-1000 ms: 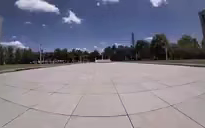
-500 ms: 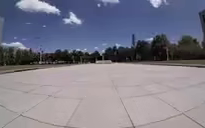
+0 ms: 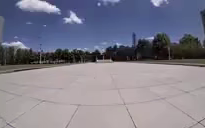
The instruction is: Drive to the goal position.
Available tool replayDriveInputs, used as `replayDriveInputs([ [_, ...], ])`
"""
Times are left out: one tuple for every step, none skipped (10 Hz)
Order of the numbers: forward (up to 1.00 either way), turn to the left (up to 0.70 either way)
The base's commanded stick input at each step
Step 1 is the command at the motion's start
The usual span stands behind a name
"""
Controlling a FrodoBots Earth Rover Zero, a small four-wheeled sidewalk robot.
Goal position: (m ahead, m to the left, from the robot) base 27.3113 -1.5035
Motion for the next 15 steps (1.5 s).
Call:
replayDriveInputs([
  [0.5, 0.0],
  [0.5, 0.0],
  [0.5, 0.0],
  [0.5, 0.0],
  [0.5, 0.0],
  [0.5, 0.0],
  [0.5, 0.0],
  [0.5, 0.0],
  [0.5, 0.0],
  [0.5, 0.0],
  [0.5, 0.0],
  [0.5, 0.0],
  [0.5, 0.0],
  [0.5, 0.0],
  [0.5, 0.0],
])
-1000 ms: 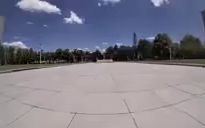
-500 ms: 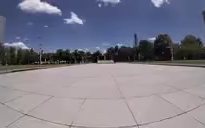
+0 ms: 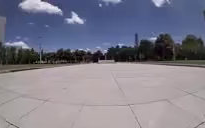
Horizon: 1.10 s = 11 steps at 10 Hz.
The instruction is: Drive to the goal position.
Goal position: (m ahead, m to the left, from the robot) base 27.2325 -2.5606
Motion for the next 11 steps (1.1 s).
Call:
replayDriveInputs([
  [0.5, 0.0],
  [0.5, 0.0],
  [0.5, 0.0],
  [0.5, 0.0],
  [0.5, 0.0],
  [0.5, 0.0],
  [0.5, 0.0],
  [0.5, 0.0],
  [0.5, 0.0],
  [0.5, 0.0],
  [0.5, 0.0],
])
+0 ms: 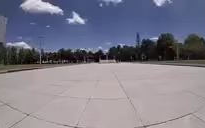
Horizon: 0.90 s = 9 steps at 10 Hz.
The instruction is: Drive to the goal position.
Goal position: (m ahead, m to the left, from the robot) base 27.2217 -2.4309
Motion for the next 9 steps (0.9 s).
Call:
replayDriveInputs([
  [0.5, 0.0],
  [0.5, 0.0],
  [0.5, 0.0],
  [0.5, 0.0],
  [0.5, 0.0],
  [0.5, 0.0],
  [0.5, 0.0],
  [0.5, 0.0],
  [0.5, 0.0],
])
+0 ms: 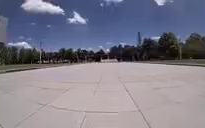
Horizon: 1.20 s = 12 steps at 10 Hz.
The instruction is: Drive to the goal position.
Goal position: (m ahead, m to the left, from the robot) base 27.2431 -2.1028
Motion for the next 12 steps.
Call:
replayDriveInputs([
  [0.5, 0.0],
  [0.5, 0.0],
  [0.5, 0.0],
  [0.5, 0.0],
  [0.5, 0.0],
  [0.5, 0.0],
  [0.5, 0.0],
  [0.5, 0.0],
  [0.5, 0.0],
  [0.5, 0.0],
  [0.5, 0.0],
  [0.5, 0.0],
])
